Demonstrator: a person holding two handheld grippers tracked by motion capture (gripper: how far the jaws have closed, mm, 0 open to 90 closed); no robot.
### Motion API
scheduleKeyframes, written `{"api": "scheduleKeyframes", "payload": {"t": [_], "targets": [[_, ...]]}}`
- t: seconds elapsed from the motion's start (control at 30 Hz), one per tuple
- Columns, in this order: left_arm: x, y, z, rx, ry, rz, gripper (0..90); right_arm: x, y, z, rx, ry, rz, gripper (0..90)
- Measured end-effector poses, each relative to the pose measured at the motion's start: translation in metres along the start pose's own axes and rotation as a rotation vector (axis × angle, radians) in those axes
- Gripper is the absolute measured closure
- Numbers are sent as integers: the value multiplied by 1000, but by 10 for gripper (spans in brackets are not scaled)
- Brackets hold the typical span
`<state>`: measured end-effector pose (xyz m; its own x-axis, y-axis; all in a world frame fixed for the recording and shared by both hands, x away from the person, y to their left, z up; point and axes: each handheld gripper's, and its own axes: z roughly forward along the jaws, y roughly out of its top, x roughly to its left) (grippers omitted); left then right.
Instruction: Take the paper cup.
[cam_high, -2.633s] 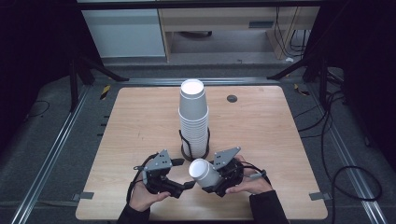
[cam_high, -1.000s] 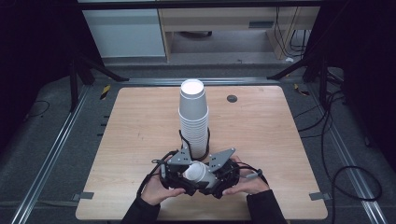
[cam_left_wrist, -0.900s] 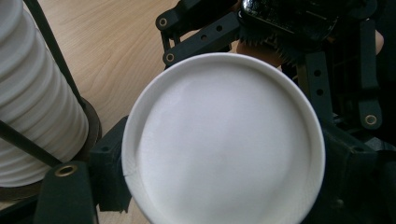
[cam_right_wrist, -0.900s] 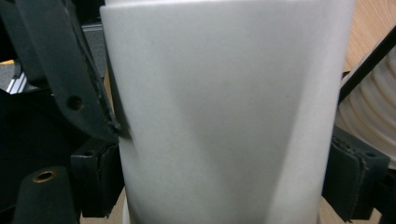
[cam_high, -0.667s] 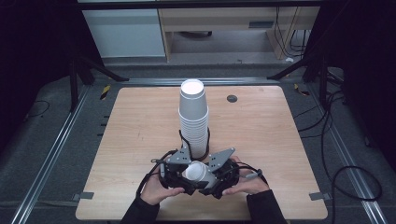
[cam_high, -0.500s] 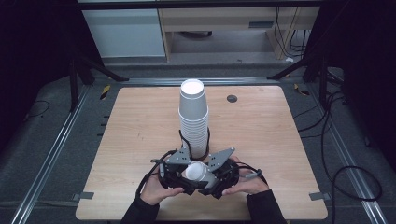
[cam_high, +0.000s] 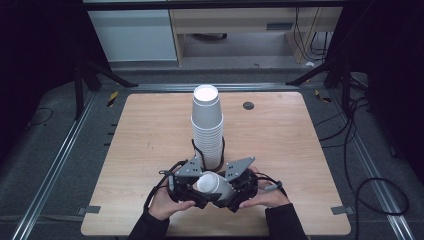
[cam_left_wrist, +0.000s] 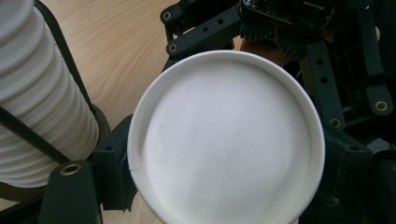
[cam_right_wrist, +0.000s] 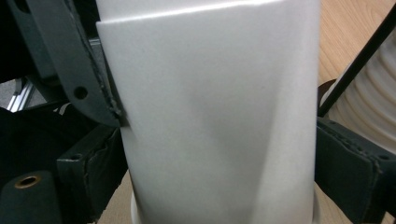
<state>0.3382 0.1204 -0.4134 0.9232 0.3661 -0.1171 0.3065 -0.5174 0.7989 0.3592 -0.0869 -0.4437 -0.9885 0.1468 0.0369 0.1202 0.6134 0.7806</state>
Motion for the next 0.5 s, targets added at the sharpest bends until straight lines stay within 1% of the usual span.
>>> {"api": "scheduleKeyframes", "payload": {"t": [0.13, 0.27, 0.3, 0.37, 0.47, 0.5], "targets": [[0, -1, -1, 9, 7, 4, 217, 0, 0, -4, -2, -5, 3, 90], [2, -2, -5, 3, 6, -6, 216, 0, 1, -8, -12, -7, 0, 89], [3, -3, -8, 6, 10, -5, 216, -1, 1, -11, -5, -17, 0, 89], [3, -4, -9, 8, 14, -3, 216, -1, 1, -13, -8, -20, -2, 89], [6, -7, -12, 0, 18, -16, 215, -1, 3, -24, -46, -33, 0, 91], [6, -8, -13, 3, 20, -17, 215, -1, 3, -26, -47, -35, 2, 91]]}}
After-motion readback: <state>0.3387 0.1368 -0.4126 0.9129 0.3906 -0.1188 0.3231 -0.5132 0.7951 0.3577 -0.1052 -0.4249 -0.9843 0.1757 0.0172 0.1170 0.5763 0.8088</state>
